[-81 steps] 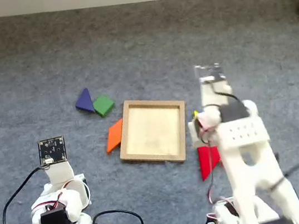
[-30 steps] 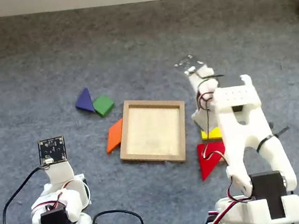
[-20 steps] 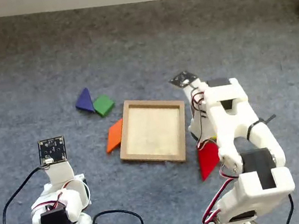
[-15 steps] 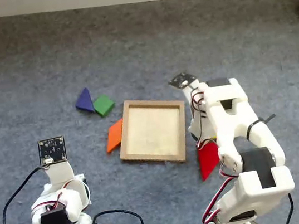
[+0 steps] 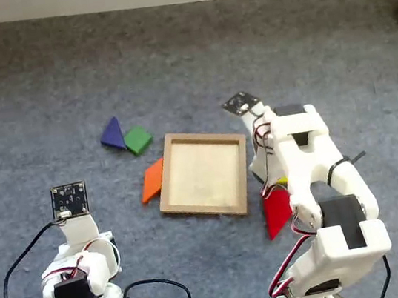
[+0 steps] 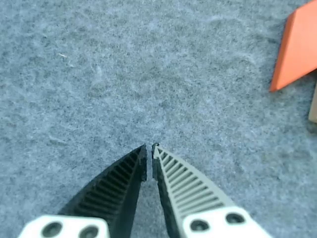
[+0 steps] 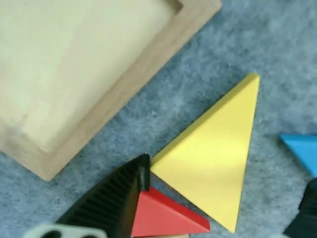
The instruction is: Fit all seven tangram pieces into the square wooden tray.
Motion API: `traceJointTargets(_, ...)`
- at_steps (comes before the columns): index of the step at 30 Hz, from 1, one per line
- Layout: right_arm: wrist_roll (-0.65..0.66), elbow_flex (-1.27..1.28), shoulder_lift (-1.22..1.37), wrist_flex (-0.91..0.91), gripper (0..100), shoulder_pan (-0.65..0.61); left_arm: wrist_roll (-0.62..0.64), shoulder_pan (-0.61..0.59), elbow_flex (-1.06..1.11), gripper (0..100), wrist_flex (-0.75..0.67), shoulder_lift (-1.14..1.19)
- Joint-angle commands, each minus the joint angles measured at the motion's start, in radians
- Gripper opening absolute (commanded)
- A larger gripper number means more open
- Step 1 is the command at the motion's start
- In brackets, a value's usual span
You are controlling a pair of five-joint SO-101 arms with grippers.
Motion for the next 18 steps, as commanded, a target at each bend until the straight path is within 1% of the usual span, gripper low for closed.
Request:
traceJointTargets(1,0.008,-0.019,-0.005,-0.013,44.3,-0.012,0.000,-0.007,0.019,4,0.003,-0.033)
traceJointTargets(7,0.008,0.008,-0.005,-0.013,44.3,-0.013,0.000,-0.007,0.019,4,0.003,-0.033)
traceJointTargets(9,0.008,0.035,-0.005,-0.018,44.3,-0.031,0.000,-0.007,0.019,4,0.003,-0.033)
traceJointTargets(15,0.008,0.077,-0.005,-0.088,44.3,-0.050,0.000,-0.007,0.019,4,0.003,-0.033)
traceJointTargets(18,0.008,0.077,-0.005,-0.093,44.1,-0.050,0.000,-0.007,0.019,4,0.003,-0.033)
